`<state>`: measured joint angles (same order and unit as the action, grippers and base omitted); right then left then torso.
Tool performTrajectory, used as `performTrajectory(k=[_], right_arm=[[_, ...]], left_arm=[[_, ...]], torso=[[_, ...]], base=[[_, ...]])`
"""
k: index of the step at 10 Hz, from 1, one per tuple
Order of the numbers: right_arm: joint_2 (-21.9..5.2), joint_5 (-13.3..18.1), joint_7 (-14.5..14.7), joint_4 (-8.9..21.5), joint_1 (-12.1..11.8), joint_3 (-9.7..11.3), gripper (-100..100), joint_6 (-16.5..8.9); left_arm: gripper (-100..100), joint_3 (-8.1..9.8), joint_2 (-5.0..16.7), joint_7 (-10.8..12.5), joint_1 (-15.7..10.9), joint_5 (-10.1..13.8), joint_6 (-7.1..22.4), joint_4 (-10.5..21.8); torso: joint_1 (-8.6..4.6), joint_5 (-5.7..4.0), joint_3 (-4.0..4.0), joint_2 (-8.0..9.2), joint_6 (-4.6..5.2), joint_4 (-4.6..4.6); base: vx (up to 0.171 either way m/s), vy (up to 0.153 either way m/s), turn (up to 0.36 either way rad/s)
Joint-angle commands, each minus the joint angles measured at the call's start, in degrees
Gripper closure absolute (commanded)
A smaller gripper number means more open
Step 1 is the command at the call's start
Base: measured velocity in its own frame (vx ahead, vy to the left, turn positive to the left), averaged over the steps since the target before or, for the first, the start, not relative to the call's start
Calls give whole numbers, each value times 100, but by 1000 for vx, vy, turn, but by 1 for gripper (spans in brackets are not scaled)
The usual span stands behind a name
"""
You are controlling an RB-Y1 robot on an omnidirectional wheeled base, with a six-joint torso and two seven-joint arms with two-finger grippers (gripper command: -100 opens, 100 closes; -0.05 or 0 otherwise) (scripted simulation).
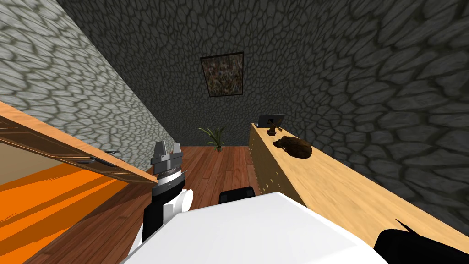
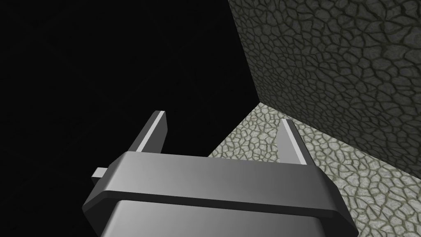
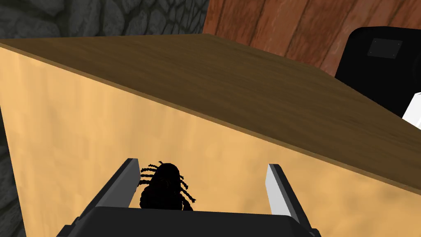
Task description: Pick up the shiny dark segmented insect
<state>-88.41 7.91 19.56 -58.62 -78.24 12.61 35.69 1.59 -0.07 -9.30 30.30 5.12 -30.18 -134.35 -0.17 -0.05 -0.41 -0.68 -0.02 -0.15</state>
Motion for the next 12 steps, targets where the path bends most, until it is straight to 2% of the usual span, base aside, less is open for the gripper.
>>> performTrajectory(k=[1, 2, 3, 4, 5, 7, 8, 9, 12], right_arm=[[-95, -94, -67, -43, -63, -6, -100, 24], [-94, -137, -124, -100, 25, 30, -100, 77], [-80, -99, -91, -68, 10, 26, -100, 39], [-83, -102, -104, -70, 21, 31, 0, 49], [100, -4, -75, -82, 160, 131, -100, -71], [284, 94, -48, -95, 299, 232, -100, -191], [241, 108, -88, -8, 364, 266, -100, -108], [254, 119, -89, 0, 381, 280, 100, -116], [258, 116, -91, -7, 379, 280, 100, -111]], left_arm=[[0, 0, 0, 0, 0, 0, 0, 0], [0, 0, 0, 0, 0, 0, 0, 0], [0, 1, 1, 0, 0, 0, 0, 0], [0, 0, 0, 0, -1, 0, 0, 0], [0, 0, -1, 0, -1, 0, 0, 0], [0, -1, -1, 0, -2, 0, 0, 0], [0, -1, -1, 0, -2, 0, 0, 0], [0, -1, -1, 0, -2, 0, 0, 1], [0, -1, -1, 0, -2, 0, 0, 0]], torso=[[0, 0, 0, 0, 0, 0], [-4, -1, 5, 9, 1, 2], [-29, -7, 7, 12, 0, 3], [-9, -5, 22, 39, 5, 9], [16, 2, 37, 63, 7, 15], [14, 2, 45, 77, 8, 19], [14, 1, 47, 79, 9, 20], [22, 4, 48, 81, 8, 20], [17, 4, 49, 83, 5, 20]], base=[[161, -82, 73], [160, -156, 107], [73, -86, 43], [14, -14, 2], [13, -26, 60], [15, -42, 54], [5, -17, 8], [0, 0, 0], [0, 0, 0]])
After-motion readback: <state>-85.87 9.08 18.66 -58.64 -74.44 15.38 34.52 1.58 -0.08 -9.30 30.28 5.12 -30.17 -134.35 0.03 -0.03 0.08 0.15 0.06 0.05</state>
